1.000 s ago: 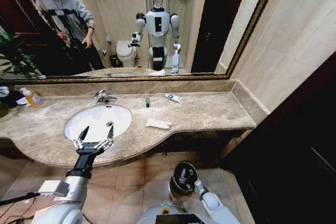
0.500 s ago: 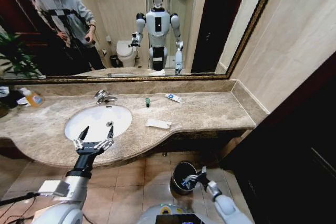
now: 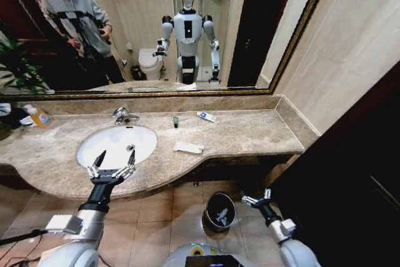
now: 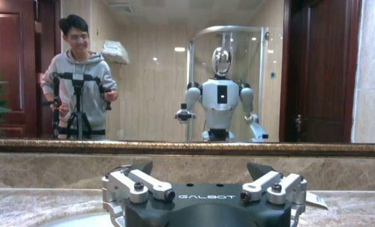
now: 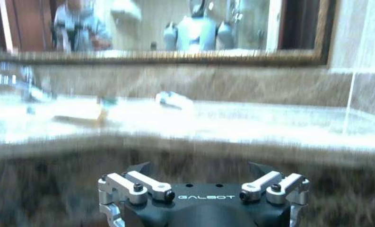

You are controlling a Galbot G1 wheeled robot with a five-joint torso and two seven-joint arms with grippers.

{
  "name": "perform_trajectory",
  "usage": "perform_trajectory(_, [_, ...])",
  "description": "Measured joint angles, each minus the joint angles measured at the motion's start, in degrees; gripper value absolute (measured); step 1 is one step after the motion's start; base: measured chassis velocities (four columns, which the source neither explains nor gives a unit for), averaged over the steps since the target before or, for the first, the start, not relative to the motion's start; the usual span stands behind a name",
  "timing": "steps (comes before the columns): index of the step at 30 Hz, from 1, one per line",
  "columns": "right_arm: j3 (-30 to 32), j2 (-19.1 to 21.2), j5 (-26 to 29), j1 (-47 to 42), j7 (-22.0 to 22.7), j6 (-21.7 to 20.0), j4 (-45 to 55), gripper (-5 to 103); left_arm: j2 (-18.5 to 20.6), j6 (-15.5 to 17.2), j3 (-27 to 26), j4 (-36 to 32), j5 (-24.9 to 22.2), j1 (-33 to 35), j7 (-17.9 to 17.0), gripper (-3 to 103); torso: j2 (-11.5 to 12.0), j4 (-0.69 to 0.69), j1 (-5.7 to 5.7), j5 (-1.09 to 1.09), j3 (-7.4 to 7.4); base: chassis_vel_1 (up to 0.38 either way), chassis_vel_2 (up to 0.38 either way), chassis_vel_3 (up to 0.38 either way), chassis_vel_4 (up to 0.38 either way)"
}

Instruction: Pick up the trash from the sink and place it in the trash bin.

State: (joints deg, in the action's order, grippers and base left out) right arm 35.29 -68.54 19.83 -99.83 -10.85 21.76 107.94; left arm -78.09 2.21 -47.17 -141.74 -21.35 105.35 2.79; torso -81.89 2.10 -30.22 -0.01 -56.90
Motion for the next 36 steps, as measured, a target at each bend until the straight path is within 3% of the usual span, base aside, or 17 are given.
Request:
perform_trajectory(6, [1.3, -0.2, 4.2, 1.5, -4.0, -1.2, 5.6, 100, 0.0, 0.0, 0.0, 0.0, 0.0, 0.0, 0.0, 100, 0.0, 0.01, -0.01, -0.01, 0.0, 0.0, 0.0, 0.0, 0.0])
perform_trajectory(9, [1.7, 1.0, 7.9, 3.9, -9.8, -5.4, 8.7, 100, 0.0, 0.0, 0.0, 0.0, 0.0, 0.0, 0.0, 100, 0.0, -0.01, 0.0, -0.02, 0.0, 0.0, 0.0, 0.0, 0.0])
perform_trajectory(10, [1.7, 1.0, 7.9, 3.9, -9.8, -5.4, 8.7, 100, 0.0, 0.0, 0.0, 0.0, 0.0, 0.0, 0.0, 100, 0.0, -0.01, 0.0, -0.02, 0.0, 0.0, 0.0, 0.0, 0.0])
perform_trajectory(13, [-0.8, 3.6, 7.1, 12.0, -19.0, -6.3, 6.8, 100, 0.0, 0.0, 0.0, 0.0, 0.0, 0.0, 0.0, 100, 0.0, 0.02, 0.0, 0.02, 0.0, 0.0, 0.0, 0.0, 0.0])
perform_trajectory(17, [-3.7, 6.2, 4.7, 19.3, -22.7, -8.1, 4.5, 100, 0.0, 0.0, 0.0, 0.0, 0.0, 0.0, 0.0, 100, 0.0, 0.03, -0.01, 0.0, -0.01, 0.0, 0.0, 0.0, 0.0])
perform_trajectory(23, [-9.4, 8.4, 0.5, 27.5, -18.9, -11.3, 0.0, 100, 0.0, 0.0, 0.0, 0.0, 0.0, 0.0, 0.0, 100, 0.0, 0.01, -0.01, 0.0, -0.01, 0.0, 0.0, 0.0, 0.0])
perform_trajectory(28, [-18.5, 10.5, -1.7, 36.0, -14.7, -14.9, -5.9, 100, 0.0, 0.0, 0.0, 0.0, 0.0, 0.0, 0.0, 100, 0.0, 0.01, -0.01, 0.01, -0.01, 0.0, 0.0, 0.0, 0.0])
perform_trajectory(36, [-26.4, 9.5, -6.2, 44.0, -12.7, -16.5, -13.0, 100, 0.0, 0.0, 0.0, 0.0, 0.0, 0.0, 0.0, 100, 0.0, 0.02, -0.01, 0.0, -0.01, 0.0, 0.0, 0.0, 0.0])
